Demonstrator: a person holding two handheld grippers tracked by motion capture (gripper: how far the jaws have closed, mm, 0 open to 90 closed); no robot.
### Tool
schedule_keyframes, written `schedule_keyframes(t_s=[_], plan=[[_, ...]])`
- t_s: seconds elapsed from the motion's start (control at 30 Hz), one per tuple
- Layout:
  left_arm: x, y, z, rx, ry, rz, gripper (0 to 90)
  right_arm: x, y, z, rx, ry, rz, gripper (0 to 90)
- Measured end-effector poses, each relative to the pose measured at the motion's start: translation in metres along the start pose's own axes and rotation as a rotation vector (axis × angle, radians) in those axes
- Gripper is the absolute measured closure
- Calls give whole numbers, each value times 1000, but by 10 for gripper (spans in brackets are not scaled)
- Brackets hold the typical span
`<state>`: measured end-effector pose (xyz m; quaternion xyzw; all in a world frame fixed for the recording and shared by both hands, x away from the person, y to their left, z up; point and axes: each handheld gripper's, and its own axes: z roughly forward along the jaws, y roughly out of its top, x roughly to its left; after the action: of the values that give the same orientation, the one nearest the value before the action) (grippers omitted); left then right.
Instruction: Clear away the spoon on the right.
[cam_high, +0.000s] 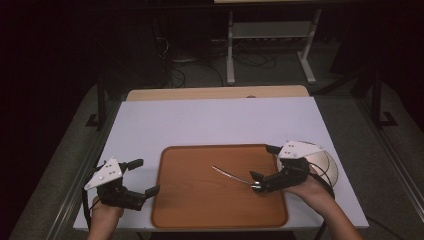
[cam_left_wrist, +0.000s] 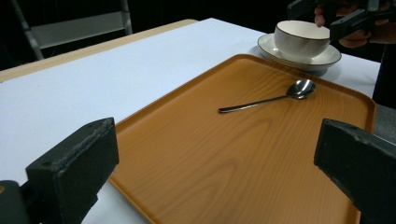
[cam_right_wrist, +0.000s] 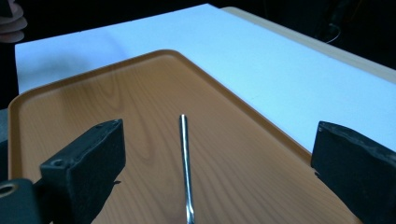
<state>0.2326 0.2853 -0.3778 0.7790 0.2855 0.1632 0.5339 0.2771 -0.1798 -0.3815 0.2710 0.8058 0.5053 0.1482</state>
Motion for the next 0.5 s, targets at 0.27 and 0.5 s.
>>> schedule_keyframes(t_s=[0.27,0.5], plan=[[-2,-1,-2,5,5,4,0,-7,-10,-18,-50,-12,21,26],[-2,-1,-2,9,2,8,0,-7,-22,-33,-82,-25,30,26]])
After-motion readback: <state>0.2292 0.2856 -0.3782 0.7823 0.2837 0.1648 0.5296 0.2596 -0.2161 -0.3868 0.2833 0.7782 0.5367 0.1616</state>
